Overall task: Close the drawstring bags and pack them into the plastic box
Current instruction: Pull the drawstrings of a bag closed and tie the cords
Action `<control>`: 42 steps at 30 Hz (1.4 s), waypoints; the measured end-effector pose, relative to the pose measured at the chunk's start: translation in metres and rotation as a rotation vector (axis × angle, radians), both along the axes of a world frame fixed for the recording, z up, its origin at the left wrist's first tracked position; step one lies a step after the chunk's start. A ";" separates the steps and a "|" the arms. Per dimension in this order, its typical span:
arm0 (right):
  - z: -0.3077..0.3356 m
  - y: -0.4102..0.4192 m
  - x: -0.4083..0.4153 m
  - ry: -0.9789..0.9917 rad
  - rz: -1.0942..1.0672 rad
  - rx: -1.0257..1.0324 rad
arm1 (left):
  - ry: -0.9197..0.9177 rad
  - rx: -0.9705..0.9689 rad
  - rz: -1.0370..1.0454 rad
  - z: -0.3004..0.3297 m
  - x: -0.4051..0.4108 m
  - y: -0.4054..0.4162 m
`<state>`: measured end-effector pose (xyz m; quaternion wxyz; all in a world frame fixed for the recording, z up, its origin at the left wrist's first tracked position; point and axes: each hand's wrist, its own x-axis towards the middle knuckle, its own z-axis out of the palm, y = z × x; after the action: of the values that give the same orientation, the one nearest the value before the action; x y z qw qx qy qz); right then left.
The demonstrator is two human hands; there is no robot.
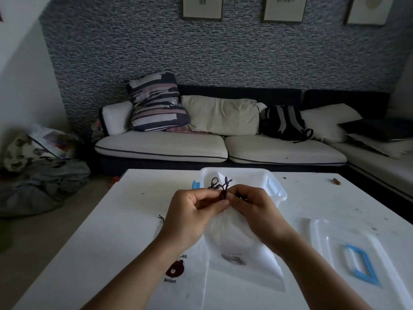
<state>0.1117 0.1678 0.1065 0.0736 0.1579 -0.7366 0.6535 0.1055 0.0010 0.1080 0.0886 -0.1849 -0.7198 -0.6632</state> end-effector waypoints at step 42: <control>0.009 0.004 0.003 -0.154 -0.102 -0.031 | -0.195 -0.011 -0.072 -0.001 -0.011 0.000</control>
<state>0.1147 0.1714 0.1156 0.0525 0.0682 -0.7370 0.6704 0.0950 0.0006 0.1068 -0.0070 -0.1458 -0.7213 -0.6770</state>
